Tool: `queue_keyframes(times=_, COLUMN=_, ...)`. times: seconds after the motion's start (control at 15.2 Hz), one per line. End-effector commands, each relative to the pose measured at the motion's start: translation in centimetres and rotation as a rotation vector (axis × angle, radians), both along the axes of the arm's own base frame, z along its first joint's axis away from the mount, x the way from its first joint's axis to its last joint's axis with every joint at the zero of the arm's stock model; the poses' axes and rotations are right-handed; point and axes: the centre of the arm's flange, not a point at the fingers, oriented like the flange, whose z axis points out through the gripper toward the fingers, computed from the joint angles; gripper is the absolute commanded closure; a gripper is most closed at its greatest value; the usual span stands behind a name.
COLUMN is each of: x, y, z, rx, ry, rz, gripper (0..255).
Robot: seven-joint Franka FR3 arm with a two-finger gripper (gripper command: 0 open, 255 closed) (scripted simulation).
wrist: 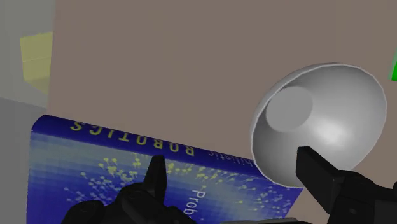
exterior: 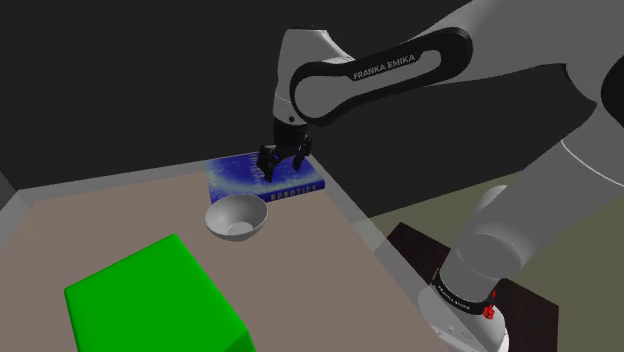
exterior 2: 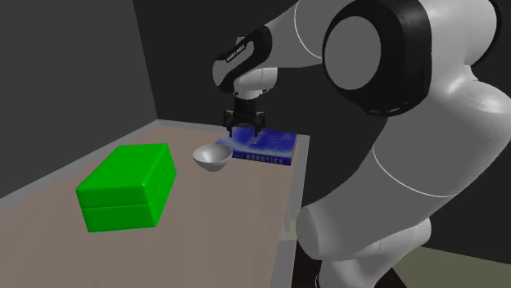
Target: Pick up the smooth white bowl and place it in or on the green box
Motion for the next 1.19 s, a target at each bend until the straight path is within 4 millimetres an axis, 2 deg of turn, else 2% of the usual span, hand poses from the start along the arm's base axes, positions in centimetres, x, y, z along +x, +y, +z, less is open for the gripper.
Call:
queue_keyframes(times=0.0, x=1.6, y=1.7, z=-1.4, rx=0.012, ry=0.003, rz=-0.015, gripper=0)
queue_keyframes(times=0.2, x=3.4, y=3.7, z=-3.3, rx=0.025, ry=0.007, rz=-0.032, gripper=0)
queue_keyframes(times=0.66, x=4.0, y=4.0, z=-7.0, rx=0.025, ry=0.007, rz=-0.032, gripper=0)
queue_keyframes(times=1.12, x=4.0, y=4.0, z=-7.3, rx=0.025, ry=0.007, rz=-0.032, gripper=0)
